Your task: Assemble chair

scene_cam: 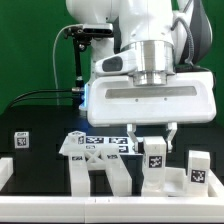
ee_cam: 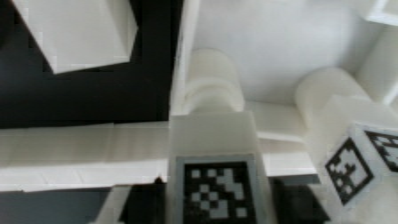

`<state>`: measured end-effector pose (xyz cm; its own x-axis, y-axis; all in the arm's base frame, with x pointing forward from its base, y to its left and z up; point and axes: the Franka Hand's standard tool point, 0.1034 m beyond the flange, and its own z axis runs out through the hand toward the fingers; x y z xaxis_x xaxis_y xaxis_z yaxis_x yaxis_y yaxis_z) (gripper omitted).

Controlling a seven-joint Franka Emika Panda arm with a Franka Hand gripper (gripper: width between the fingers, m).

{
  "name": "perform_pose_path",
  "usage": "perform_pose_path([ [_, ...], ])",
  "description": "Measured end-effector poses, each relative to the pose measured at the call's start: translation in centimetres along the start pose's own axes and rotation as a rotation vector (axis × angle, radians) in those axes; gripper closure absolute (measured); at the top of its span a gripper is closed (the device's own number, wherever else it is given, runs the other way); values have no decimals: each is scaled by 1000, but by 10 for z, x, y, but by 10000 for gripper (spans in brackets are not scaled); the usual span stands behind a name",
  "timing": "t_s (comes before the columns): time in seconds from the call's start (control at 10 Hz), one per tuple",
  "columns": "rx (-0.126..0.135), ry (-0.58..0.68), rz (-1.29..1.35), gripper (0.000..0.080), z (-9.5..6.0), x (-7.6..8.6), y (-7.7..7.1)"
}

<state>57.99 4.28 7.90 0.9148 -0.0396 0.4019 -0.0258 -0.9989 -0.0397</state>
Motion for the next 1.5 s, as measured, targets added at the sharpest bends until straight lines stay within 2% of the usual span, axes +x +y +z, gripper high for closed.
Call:
perform_pose_path([
  [0.4, -1, -3, -5, 515, 10, -5, -2],
  [0.8, -2, 17, -10, 515, 11, -4, -4],
  [0.9, 2, -13, -9, 336, 12, -6, -5],
  [1.0, 7, -29, -6, 215, 11, 5, -7],
  [1.1, 17, -119, -1, 215, 12, 7, -8],
  [1.2, 28, -225, 9, 163, 11, 14, -7],
  [1.3, 34, -297, 22, 154, 11, 21, -6],
  [1.4, 38, -362, 37, 154, 12, 22, -8],
  [1.5, 38, -359, 44, 151, 13, 23, -8],
])
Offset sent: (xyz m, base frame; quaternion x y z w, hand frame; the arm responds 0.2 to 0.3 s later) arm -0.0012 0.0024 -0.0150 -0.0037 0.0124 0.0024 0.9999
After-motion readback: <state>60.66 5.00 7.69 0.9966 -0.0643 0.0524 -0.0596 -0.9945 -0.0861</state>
